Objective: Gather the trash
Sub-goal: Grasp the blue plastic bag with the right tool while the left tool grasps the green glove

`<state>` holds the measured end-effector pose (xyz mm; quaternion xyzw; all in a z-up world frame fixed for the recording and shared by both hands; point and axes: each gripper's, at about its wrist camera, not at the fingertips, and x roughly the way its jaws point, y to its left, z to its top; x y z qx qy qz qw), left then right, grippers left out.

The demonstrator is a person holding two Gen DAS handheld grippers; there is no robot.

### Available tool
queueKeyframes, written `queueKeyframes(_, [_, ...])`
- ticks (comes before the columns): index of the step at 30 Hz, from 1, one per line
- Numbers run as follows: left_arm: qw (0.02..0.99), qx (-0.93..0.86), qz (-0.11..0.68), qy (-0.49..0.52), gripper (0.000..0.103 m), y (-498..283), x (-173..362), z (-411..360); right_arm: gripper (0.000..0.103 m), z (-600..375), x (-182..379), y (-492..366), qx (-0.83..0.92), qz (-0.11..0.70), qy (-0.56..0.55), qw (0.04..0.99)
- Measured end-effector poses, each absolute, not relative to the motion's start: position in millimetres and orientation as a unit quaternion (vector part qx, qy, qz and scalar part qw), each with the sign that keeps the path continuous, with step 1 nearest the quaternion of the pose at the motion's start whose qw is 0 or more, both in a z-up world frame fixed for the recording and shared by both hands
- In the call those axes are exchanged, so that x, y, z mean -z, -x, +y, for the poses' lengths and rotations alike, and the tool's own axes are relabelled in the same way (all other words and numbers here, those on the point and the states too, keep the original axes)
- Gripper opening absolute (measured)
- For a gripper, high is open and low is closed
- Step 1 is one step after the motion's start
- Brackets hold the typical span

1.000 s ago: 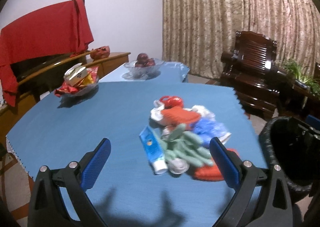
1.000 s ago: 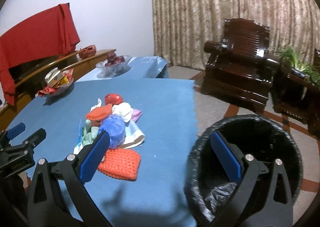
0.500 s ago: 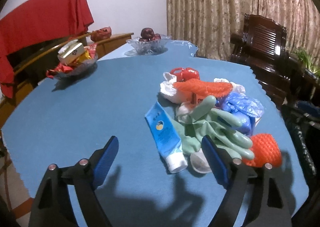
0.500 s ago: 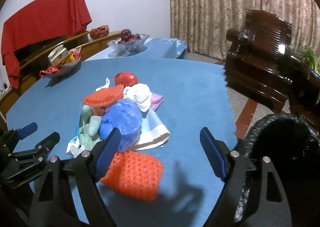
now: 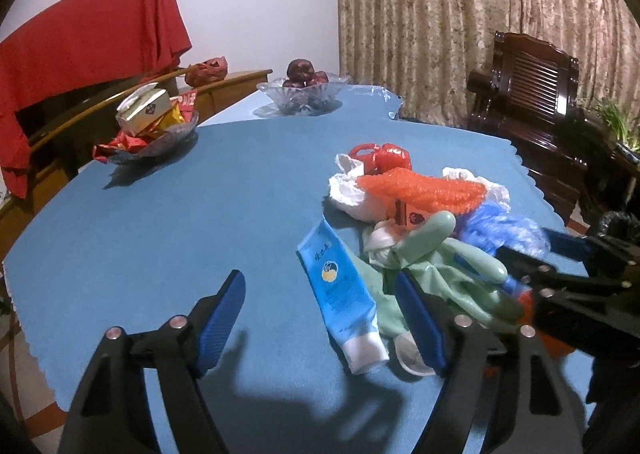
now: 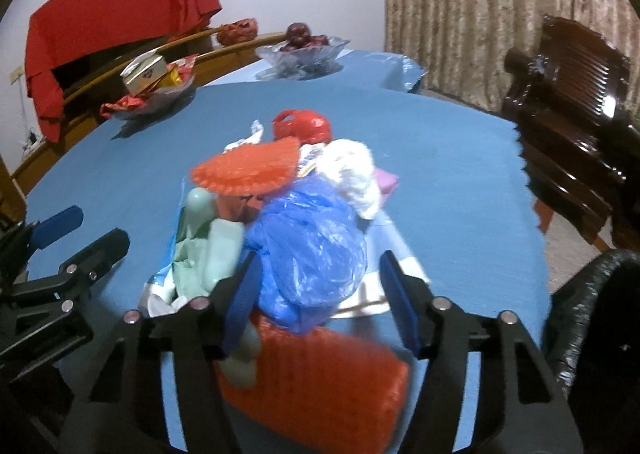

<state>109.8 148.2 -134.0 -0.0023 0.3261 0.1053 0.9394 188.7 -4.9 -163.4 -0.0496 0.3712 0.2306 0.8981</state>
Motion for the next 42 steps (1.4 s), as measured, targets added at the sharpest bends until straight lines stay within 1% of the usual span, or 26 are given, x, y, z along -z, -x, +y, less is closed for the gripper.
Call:
queueKeyframes(1, [0.940,-0.105,0.326,0.002,0.076,-110,133,148,0.039,-2,165,-190,-0.248,0.376,0.045,0.892])
queueKeyframes(2, [0.940,-0.104,0.325,0.003,0.076,-111,132,148,0.033,0,165,-190,-0.257,0.380,0.045,0.888])
queueKeyframes(3, [0.940,-0.104,0.325,0.005,0.076,-111,132,148,0.024,1,166,-189,-0.262,0.381,0.046,0.885])
queueKeyframes(4, [0.940,-0.104,0.325,0.005,0.076,-111,131,147,0.017,2,165,-187,-0.268,0.378,0.048,0.885])
queueKeyframes(6, [0.941,-0.101,0.323,0.005,0.076,-111,130,146,0.009,0,162,-184,-0.276,0.374,0.046,0.884])
queueKeyframes(9, [0.942,-0.095,0.321,0.004,0.076,-111,127,142,0.007,-11,154,-180,-0.284,0.370,0.031,0.884])
queueKeyframes(16, [0.946,-0.067,0.316,0.003,0.076,-114,121,121,0.007,-44,137,-165,-0.263,0.355,0.011,0.897])
queueKeyframes(21, [0.944,-0.049,0.327,0.007,0.080,-126,127,105,0.007,-65,134,-166,-0.241,0.352,0.001,0.904])
queueKeyframes(26, [0.940,-0.040,0.340,0.000,0.080,-143,137,89,0.007,-76,138,-169,-0.229,0.353,0.002,0.907])
queueKeyframes(27, [0.939,-0.040,0.342,-0.002,0.078,-145,139,87,0.007,-76,139,-169,-0.227,0.352,0.004,0.908])
queueKeyframes(28, [0.937,-0.039,0.348,-0.006,0.076,-149,143,84,0.007,-76,140,-169,-0.226,0.352,0.007,0.908])
queueKeyframes(30, [0.934,-0.027,0.356,-0.007,0.059,-153,148,80,0.007,-76,140,-169,-0.226,0.351,0.010,0.909])
queueKeyframes(31, [0.933,-0.021,0.358,-0.004,0.055,-153,150,79,0.007,-76,140,-168,-0.226,0.350,0.012,0.909])
queueKeyframes(32, [0.932,-0.015,0.361,0.001,0.047,-154,152,78,0.007,-76,140,-168,-0.226,0.350,0.012,0.909])
queueKeyframes(33, [0.932,-0.009,0.363,0.004,0.035,-154,153,77,0.007,-77,139,-168,-0.226,0.349,0.012,0.909])
queueKeyframes(35, [0.931,-0.001,0.364,0.006,0.022,-152,153,74,0.007,-78,138,-168,-0.228,0.348,0.012,0.909])
queueKeyframes(36, [0.933,-0.001,0.360,0.004,0.017,-150,152,73,0.007,-79,137,-167,-0.229,0.347,0.012,0.909])
queueKeyframes(37, [0.934,0.000,0.357,0.003,0.015,-148,150,72,0.007,-79,136,-166,-0.231,0.346,0.011,0.909])
queueKeyframes(38, [0.936,0.001,0.352,0.004,0.010,-145,149,72,0.007,-80,135,-165,-0.232,0.345,0.009,0.909])
queueKeyframes(42, [0.939,0.001,0.342,0.013,0.006,-136,139,76,0.007,-82,131,-160,-0.235,0.342,0.005,0.910])
